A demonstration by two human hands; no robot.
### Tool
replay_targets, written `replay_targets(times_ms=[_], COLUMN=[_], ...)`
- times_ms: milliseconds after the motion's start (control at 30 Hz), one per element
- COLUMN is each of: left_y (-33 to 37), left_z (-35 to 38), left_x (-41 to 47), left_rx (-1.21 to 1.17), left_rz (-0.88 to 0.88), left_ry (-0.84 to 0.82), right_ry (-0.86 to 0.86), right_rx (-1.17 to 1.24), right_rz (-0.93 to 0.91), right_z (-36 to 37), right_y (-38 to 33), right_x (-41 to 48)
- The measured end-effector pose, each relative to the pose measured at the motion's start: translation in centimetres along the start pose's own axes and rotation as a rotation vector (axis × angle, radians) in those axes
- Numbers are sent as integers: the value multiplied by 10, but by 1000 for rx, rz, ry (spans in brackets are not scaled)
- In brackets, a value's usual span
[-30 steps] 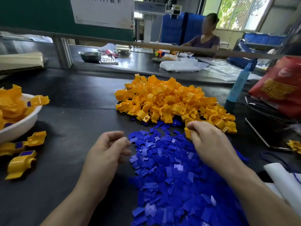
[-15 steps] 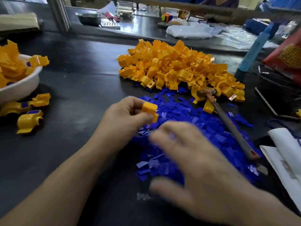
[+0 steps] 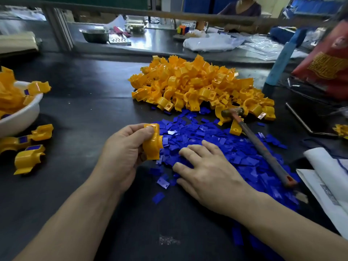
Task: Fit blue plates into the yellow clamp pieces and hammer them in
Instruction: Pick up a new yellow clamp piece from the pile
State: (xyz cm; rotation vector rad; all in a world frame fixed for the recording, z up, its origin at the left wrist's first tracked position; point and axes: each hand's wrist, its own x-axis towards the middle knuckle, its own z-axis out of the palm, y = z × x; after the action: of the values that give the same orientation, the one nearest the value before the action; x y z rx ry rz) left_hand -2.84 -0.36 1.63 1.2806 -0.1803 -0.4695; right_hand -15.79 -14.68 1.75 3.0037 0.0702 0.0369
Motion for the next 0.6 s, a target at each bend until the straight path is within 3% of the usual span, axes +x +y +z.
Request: replay_targets(times_ms=[200, 367, 600], left_y=[-4, -7, -8], left_z=[5, 13, 15], left_x=[-5, -11, -19], left_rx=[80, 131, 129], left_rz=[-35, -44, -132], left_ry=[-76, -133, -205], right_ry=[109, 214, 371], right_rx=[50, 120, 363], right_rz=[67, 241, 415], right_z=[-7, -23, -25], right_y=[7, 15, 13], right_x=[3, 6, 9])
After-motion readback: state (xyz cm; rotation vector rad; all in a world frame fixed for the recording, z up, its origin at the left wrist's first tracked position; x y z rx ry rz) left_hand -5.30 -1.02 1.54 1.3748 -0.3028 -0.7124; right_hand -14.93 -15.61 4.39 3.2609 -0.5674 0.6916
